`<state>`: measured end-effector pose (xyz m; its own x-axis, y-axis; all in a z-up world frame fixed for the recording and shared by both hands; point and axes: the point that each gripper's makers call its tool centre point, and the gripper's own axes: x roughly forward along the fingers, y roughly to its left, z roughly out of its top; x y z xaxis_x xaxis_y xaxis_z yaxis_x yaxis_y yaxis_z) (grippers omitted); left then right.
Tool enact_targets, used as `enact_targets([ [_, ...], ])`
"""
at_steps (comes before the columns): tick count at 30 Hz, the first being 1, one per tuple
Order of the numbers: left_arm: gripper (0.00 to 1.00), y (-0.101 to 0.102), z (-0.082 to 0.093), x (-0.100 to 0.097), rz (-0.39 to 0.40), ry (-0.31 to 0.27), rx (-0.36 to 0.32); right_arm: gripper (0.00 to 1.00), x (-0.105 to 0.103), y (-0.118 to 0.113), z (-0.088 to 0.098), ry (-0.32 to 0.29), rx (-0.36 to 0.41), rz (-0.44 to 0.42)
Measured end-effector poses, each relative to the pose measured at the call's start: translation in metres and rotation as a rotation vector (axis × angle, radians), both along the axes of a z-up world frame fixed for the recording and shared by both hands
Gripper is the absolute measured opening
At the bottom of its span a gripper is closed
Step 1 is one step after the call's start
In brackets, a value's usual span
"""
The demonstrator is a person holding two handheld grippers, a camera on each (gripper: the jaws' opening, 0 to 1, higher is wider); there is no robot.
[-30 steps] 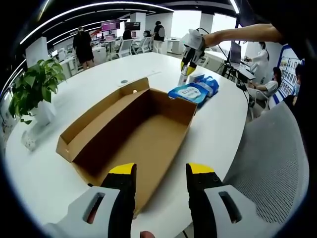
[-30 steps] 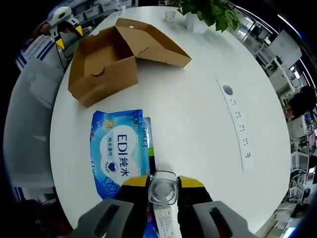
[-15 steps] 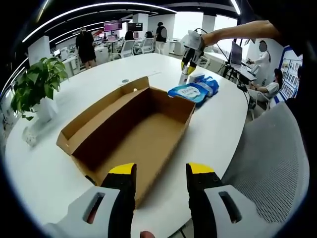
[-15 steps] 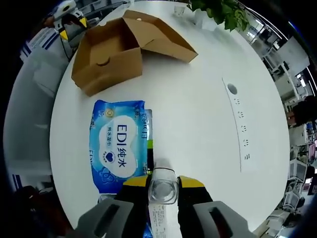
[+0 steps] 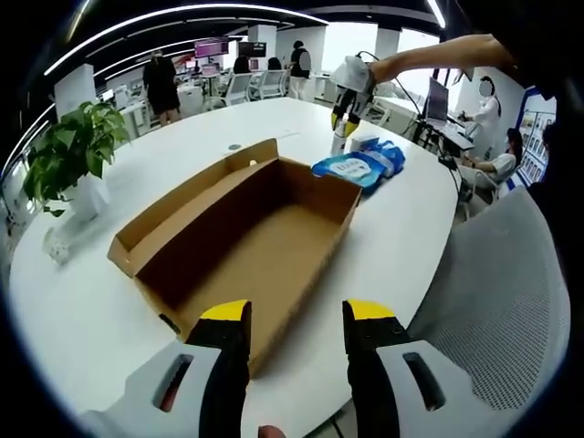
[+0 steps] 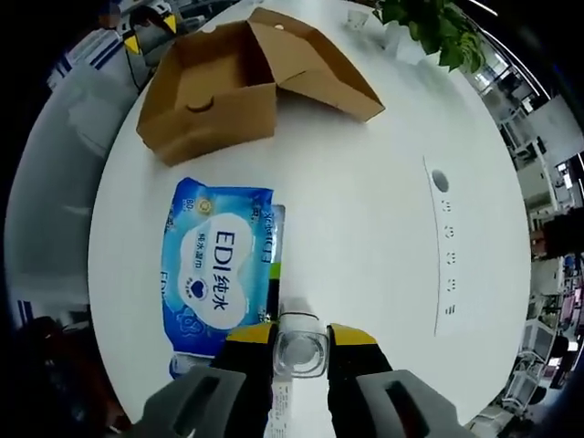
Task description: Operate the shoe box by opening the lid, removing the specified soft item, and placing it in the target area until the item is outside and the box remains undamaged.
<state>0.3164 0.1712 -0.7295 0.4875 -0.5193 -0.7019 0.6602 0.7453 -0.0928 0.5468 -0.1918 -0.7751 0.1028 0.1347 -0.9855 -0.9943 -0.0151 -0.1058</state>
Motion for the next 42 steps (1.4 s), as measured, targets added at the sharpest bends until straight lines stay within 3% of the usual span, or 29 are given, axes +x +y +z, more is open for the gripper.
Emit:
enact_targets([
  [27, 0.41, -0.002, -0.003, -0.005, 0.008, 0.008, -0.004, 0.25, 0.013, -0.005, -0.001, -0.020, 0.009, -0.014],
  [35, 0.41, 0.000, 0.000, -0.005, 0.015, 0.002, -0.011, 0.27, 0.011, -0.014, 0.007, -0.033, 0.023, -0.045],
  [42, 0.41, -0.001, 0.003, 0.000, 0.025, -0.003, -0.041, 0.30, 0.005, -0.025, 0.026, -0.054, 0.053, -0.103],
])
